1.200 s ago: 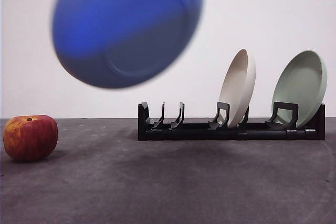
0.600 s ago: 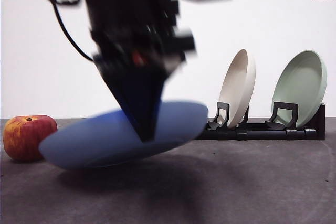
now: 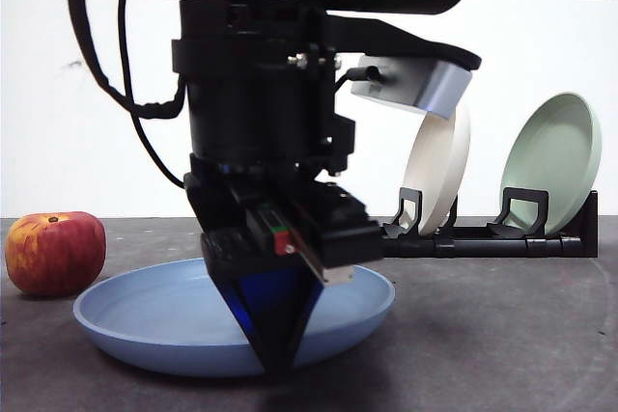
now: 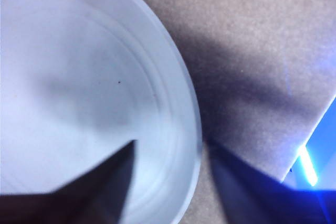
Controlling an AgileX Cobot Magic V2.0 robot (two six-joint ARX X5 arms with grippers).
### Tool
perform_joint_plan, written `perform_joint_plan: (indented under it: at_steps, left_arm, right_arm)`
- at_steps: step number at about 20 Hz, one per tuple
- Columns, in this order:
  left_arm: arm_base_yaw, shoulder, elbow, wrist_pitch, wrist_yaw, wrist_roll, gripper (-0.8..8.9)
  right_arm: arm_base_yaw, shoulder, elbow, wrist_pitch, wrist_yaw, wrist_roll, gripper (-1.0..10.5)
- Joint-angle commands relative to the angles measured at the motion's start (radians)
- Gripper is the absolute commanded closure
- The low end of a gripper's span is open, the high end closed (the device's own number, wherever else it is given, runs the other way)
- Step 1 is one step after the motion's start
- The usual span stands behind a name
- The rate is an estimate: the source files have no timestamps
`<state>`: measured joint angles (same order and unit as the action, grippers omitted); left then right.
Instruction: Take the blue plate from the plate rack,put the plate on the table,take the apple from the table,put the apple in the plate
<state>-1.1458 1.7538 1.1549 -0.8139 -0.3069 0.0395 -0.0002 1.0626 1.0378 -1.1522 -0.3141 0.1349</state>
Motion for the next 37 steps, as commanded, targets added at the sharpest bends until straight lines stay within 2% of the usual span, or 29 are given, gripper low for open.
perform_joint_plan:
  at_steps: [1,3,4,6,8,9,10,11,12,14,16,18,20,23,26,30,33,37]
  left_arm:
    - [-0.001,0.000,-0.005,-0.012,0.001,-0.038,4.00]
    - [-0.002,-0.023,0.002,-0.039,0.038,-0.068,4.05]
    - [-0.002,-0.045,0.005,-0.048,0.087,-0.076,4.05]
    - [-0.002,-0.110,0.006,-0.062,0.180,-0.110,4.05]
    - [-0.002,-0.201,0.006,-0.077,0.239,-0.153,4.06]
    - [-0.003,-0.254,0.006,-0.092,0.240,-0.175,4.09]
    - [-0.005,-0.312,0.006,-0.114,0.235,-0.198,4.13]
    - [-0.005,-0.381,0.006,-0.141,0.235,-0.224,4.71]
    - [-0.005,-0.438,0.006,-0.162,0.235,-0.239,5.69]
    - [-0.005,-0.566,0.006,-0.195,0.235,-0.270,8.38]
    - [-0.005,-0.686,0.006,-0.220,0.228,-0.332,8.21]
    - [-0.005,-0.783,0.006,-0.277,0.192,-0.392,8.21]
    - [-0.005,-0.861,0.006,-0.373,0.120,-0.454,8.21]
    - [-0.005,-0.947,0.006,-0.505,0.034,-0.532,8.21]
    - [-0.005,-1.007,0.007,-0.505,0.051,-0.563,8.21]
    - [-0.005,-1.060,0.007,-0.505,0.051,-0.563,8.21]
    - [-0.005,-1.101,0.007,-0.506,0.047,-0.558,8.21]
    - [-0.004,-1.159,0.007,-0.507,0.024,-0.557,8.21]
  right_arm:
    - [0.001,0.000,0.005,0.006,0.000,0.004,9.3]
    - [0.001,0.000,0.005,0.024,-0.005,0.003,8.5]
    - [0.001,0.000,0.005,0.039,-0.026,0.003,8.0]
    - [0.008,0.000,0.005,0.070,-0.100,0.005,7.8]
    - [0.052,0.000,0.005,0.108,-0.145,0.033,7.8]
    - [0.089,0.000,0.005,0.131,-0.142,0.053,7.4]
    - [0.132,0.000,0.005,0.162,-0.139,0.076,6.4]
    - [0.186,0.001,0.005,0.210,-0.140,0.106,5.2]
    - [0.232,0.001,0.005,0.258,-0.140,0.134,4.3]
    - [0.336,0.003,0.005,0.391,-0.140,0.178,3.7]
    - [0.445,0.020,0.005,0.530,-0.142,0.181,3.7]
    - [0.544,0.067,0.019,0.609,-0.109,0.184,2.5]
    - [0.628,0.151,0.072,0.608,-0.051,0.172,1.8]
    - [0.726,0.333,0.220,0.605,-0.010,0.128,1.8]
    - [0.782,0.488,0.364,0.602,0.007,0.082,1.8]
    - [0.827,0.663,0.532,0.595,0.010,0.055,1.8]
    - [0.857,0.789,0.668,0.568,0.048,0.045,1.8]
    - [0.888,0.936,0.843,0.534,0.139,0.031,0.6]
